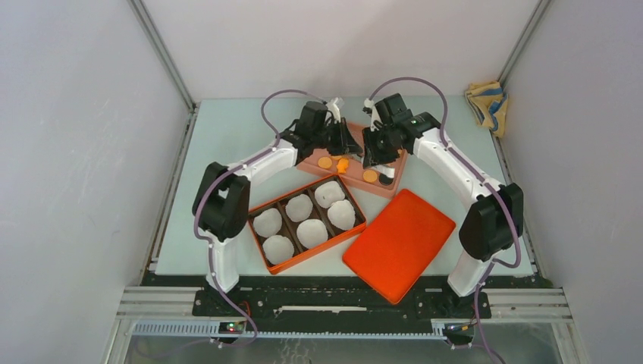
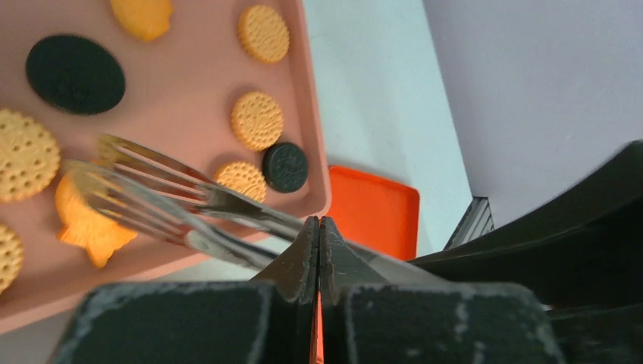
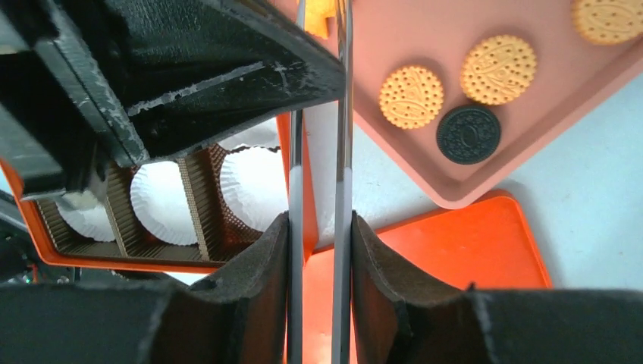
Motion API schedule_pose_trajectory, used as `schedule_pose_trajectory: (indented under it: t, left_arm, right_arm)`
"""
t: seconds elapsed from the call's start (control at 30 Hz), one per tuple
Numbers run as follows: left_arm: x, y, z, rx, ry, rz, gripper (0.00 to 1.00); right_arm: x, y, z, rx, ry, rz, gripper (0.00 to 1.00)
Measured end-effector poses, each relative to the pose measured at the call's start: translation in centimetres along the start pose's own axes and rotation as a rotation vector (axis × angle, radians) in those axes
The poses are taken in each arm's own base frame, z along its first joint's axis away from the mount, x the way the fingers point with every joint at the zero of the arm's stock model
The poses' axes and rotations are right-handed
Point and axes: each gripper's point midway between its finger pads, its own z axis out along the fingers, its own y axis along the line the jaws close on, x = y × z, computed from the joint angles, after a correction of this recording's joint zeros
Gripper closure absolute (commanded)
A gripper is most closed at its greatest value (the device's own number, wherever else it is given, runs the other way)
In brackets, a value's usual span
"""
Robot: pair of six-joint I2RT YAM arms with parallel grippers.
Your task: Pack the cookies
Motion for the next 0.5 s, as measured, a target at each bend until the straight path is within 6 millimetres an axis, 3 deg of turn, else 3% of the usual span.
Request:
schedule_pose_trajectory:
  t: [0.1,0.27,0.4,0.5]
  left_arm:
    - [1.0,1.2,-0.2,-0.029,0.015,-0.012,1.00]
    - [-0.5,3.2,-2.0,-0.084,-0.021,-0.024,1.00]
    - [-2.5,3.8,-4.8,-0.153,-0.083,-0.007,1.00]
    - [-3.6,2.9,-7.8,-0.194,-0.144,0.030,1.00]
  right_arm:
    - [0.3,-0.5,-0.8,0.030,0.003,-0.005,0.65]
    - [0.0,-1.2,-1.8,0.082,-0.026,-0.014,0.65]
    - [0.0,-1.6,-2.5,0.109,-0.067,-0.024,0.61]
    - [0.3,-1.9,-2.1,0.141,-0.073,-0.033,0.55]
